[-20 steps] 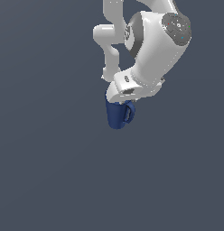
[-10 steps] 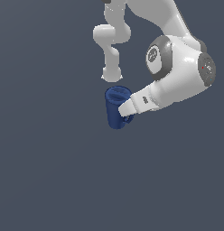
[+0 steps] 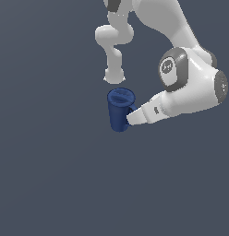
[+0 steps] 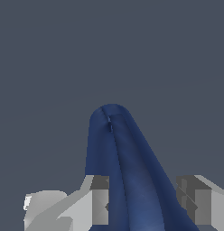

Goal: Pick up the object and move it to a goal position.

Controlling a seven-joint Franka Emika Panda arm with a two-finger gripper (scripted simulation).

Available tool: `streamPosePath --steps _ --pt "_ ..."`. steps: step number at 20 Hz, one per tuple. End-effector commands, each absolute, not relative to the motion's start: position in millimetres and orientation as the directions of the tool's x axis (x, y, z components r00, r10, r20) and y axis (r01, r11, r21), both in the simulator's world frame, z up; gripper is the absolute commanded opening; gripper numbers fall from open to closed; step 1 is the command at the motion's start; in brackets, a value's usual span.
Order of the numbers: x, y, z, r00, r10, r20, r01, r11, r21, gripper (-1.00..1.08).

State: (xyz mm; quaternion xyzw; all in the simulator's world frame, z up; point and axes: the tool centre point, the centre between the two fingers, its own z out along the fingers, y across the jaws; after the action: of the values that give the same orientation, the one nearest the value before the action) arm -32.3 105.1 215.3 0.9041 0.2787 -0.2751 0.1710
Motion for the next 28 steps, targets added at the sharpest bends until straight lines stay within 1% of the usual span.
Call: streamPosePath --steps 1,9,28 --pt "-32 107 214 0.686 0.411 -0.601 0.605 -0.781 0.156 0.28" --pt "-30 92 203 0.673 0.399 -0.623 0.609 -0.776 0.162 0.28" --pt "-29 114 181 0.557 0.400 -0.728 0.701 -0.697 0.153 0.28"
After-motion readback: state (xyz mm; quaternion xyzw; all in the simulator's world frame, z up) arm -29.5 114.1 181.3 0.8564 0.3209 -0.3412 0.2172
